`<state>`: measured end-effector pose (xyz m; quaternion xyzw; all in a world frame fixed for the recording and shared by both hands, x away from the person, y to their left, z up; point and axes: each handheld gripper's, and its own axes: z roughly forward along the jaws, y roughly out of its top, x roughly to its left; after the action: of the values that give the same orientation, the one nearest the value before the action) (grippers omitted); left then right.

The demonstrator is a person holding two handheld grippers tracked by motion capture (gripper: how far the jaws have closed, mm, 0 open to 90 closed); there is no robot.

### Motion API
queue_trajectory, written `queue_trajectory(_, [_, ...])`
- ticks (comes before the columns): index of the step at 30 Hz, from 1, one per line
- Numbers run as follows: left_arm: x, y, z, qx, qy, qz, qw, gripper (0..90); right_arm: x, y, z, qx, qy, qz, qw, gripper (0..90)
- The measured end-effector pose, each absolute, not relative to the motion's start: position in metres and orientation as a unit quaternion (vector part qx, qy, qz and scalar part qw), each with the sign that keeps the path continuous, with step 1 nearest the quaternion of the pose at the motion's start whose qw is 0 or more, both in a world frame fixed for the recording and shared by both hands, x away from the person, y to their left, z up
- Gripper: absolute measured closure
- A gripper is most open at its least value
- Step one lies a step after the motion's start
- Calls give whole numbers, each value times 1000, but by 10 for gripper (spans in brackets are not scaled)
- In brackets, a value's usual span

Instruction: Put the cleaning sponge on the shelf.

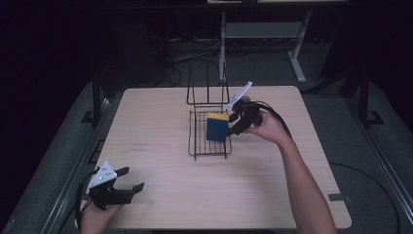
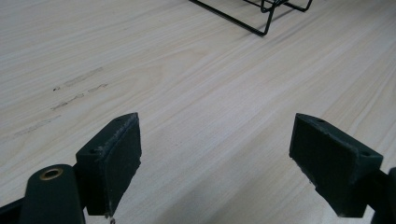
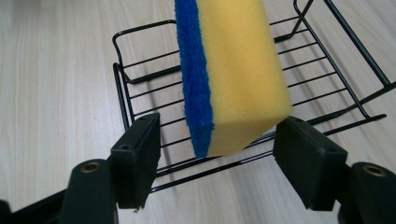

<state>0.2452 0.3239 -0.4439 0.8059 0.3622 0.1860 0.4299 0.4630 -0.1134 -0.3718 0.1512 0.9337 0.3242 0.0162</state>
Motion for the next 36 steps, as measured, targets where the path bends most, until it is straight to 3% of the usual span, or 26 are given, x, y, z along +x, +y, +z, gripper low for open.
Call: queue_trajectory(36, [246, 323, -445, 807, 364, 184, 428, 162, 449, -145, -375, 180, 930, 318, 21, 254])
